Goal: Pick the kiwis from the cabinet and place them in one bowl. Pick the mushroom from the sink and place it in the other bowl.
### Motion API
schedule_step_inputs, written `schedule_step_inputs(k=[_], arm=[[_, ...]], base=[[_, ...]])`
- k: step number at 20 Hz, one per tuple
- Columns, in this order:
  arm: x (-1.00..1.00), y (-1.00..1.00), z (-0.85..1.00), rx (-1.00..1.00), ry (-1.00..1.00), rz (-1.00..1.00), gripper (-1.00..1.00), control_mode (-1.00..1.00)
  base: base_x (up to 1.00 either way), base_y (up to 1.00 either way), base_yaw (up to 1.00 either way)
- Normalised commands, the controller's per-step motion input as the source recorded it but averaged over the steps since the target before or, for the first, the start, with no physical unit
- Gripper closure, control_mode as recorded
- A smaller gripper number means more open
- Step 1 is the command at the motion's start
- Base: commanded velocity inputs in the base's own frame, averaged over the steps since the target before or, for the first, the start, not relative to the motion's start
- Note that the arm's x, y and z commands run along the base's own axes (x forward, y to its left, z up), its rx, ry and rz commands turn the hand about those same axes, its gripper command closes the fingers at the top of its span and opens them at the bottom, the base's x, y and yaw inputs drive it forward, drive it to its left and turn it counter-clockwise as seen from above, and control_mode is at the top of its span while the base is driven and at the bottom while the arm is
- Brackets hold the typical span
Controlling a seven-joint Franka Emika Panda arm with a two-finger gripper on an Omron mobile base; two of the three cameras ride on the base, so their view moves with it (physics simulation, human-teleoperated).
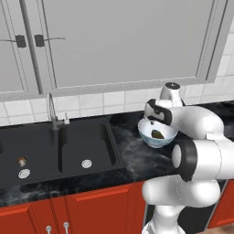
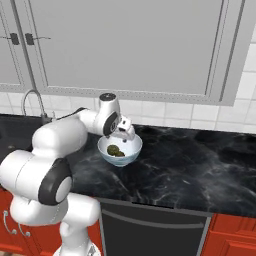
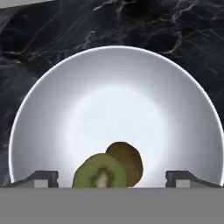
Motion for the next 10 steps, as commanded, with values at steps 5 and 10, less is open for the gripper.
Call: schedule_step_inputs(k=[5, 10], arm=[[-0.60, 0.00, 0.41, 0.00, 0.01, -0.03, -1.00, -1.00], [-0.94, 0.15, 0.18, -0.01, 0.00, -0.03, -1.00, -1.00]], base=[[0.00, 0.00, 0.00], [0.00, 0.00, 0.00]])
